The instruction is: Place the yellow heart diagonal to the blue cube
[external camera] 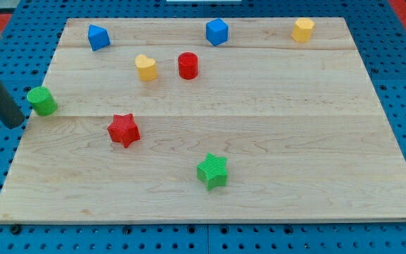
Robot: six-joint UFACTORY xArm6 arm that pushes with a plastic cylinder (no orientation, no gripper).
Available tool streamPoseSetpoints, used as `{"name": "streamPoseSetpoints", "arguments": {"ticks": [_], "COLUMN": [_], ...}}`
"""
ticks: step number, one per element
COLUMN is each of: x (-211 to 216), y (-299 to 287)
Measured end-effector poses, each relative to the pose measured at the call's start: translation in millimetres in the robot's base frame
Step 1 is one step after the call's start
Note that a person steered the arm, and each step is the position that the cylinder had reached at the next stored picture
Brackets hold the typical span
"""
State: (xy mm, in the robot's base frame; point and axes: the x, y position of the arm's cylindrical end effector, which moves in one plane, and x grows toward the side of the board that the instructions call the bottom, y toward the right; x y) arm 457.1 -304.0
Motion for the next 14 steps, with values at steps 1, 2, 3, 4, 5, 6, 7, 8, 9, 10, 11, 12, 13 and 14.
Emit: {"name": "streamPoseSetpoints", "arguments": {"ticks": [1,2,3,4,5,6,7,8,9,10,11,12,13,14], "x": [-14.2,-17.9,6.0,5.0,-30.1,-71.4,-106.1,-140.4,-129.8,-76.3,-59.2,-51.4,-44.2,-15.2], "y": [32.0,77.7,106.1,135.8,175.8,153.6,130.0,167.0,217.5,281.0,240.7,223.7,332.0,362.4]}}
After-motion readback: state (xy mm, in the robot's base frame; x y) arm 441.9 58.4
